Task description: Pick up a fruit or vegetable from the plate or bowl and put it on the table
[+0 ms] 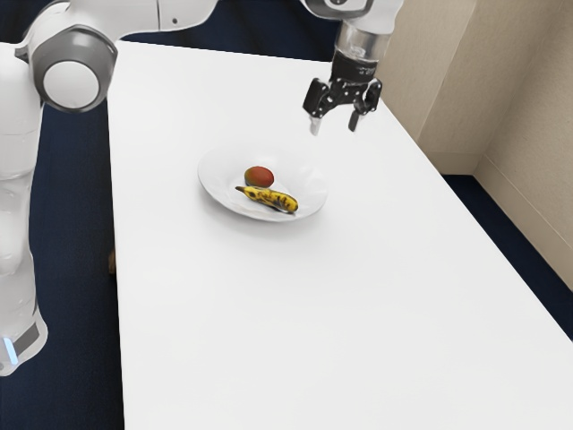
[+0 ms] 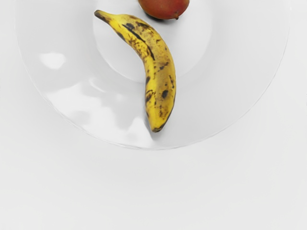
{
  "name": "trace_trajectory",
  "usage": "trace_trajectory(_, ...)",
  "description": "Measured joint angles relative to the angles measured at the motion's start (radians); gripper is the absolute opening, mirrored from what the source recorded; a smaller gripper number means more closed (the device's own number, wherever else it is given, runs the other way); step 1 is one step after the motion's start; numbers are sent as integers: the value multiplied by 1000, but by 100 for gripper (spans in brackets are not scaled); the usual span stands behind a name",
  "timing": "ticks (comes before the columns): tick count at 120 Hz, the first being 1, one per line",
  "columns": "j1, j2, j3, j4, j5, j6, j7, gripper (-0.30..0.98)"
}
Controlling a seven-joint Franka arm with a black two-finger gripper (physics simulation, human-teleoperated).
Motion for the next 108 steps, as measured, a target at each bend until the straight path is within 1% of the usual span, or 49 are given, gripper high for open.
trace_trajectory(14,46,-2,-1,-1,-2,2,-61,69)
trace_trajectory(25,11,-32,-7,-6,-23,1,-65,69)
trace_trajectory(33,-7,-33,5,-15,-63,-5,-39,69)
trace_trajectory(51,94,19,21,-20,-104,-10,199,69)
trace_trajectory(72,101,39,41,-21,-140,-12,449,69)
trace_trajectory(84,101,78,59,-27,-153,-12,563,69)
trace_trajectory(90,98,75,73,-82,-160,-6,613,69)
trace_trajectory(98,97,10,94,-202,-162,22,675,69)
trace_trajectory(108,99,-14,101,-271,-163,50,750,69)
